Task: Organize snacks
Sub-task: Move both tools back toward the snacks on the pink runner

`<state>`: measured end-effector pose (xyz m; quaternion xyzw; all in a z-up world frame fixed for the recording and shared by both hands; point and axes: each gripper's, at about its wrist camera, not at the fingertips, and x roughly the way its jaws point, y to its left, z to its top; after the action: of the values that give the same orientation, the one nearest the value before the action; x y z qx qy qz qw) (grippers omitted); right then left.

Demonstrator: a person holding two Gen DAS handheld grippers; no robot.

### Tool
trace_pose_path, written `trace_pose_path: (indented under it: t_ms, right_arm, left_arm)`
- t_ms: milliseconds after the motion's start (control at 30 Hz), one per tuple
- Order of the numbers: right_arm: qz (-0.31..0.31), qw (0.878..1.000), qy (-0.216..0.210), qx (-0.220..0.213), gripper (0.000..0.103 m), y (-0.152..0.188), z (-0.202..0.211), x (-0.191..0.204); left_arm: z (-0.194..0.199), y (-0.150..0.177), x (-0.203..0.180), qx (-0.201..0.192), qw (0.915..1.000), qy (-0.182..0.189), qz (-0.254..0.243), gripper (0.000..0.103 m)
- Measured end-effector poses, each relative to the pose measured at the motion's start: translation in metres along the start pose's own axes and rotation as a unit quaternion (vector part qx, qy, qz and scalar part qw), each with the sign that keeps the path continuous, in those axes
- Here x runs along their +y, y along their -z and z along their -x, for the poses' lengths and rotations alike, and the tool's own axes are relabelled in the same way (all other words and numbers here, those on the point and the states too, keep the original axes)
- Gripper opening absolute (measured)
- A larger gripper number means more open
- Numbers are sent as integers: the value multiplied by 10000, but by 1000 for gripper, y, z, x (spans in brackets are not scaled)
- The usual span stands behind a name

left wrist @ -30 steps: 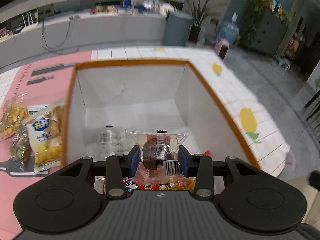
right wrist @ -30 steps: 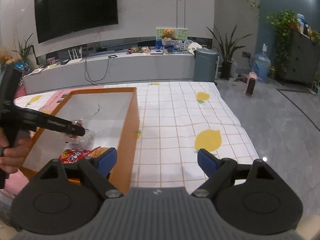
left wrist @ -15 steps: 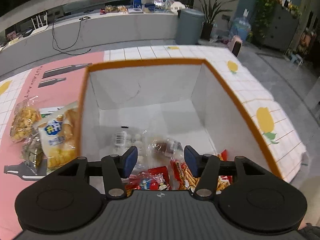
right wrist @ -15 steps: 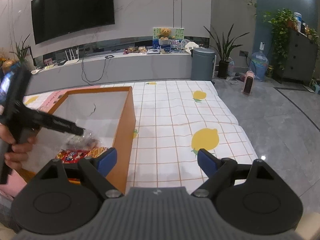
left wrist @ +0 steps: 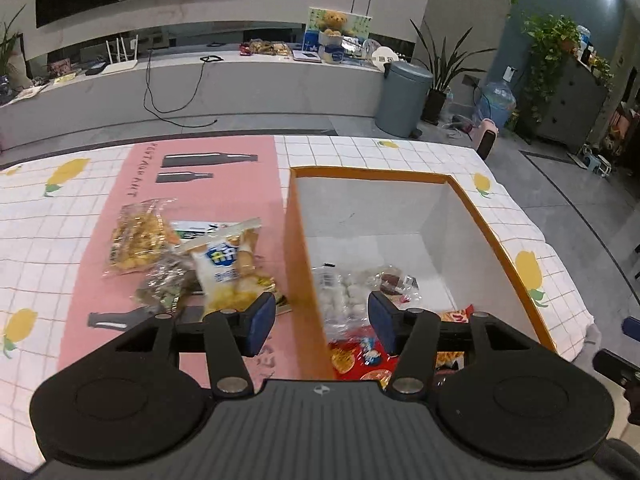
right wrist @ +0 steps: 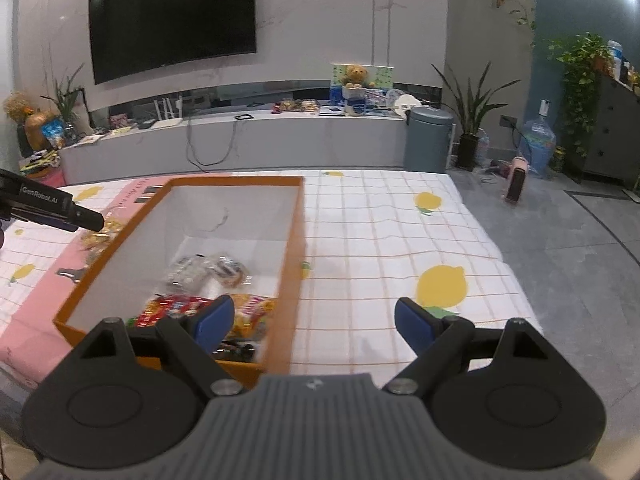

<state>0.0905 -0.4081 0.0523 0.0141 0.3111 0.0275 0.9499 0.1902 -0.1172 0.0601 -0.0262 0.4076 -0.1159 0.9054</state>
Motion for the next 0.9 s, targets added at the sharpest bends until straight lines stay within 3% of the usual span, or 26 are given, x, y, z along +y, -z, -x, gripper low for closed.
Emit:
trace_pose_path:
  t_ms: [367, 900]
  right_arm:
    - [-86, 9979, -602, -228, 85, 10, 15, 71]
    - [275, 9882, -1447, -424, 85, 24, -7, 226]
  left_arm:
    - [53, 23, 55, -544, 9981, 24, 278, 63]
    - [74, 93, 157, -582, 9954, -736, 183, 63]
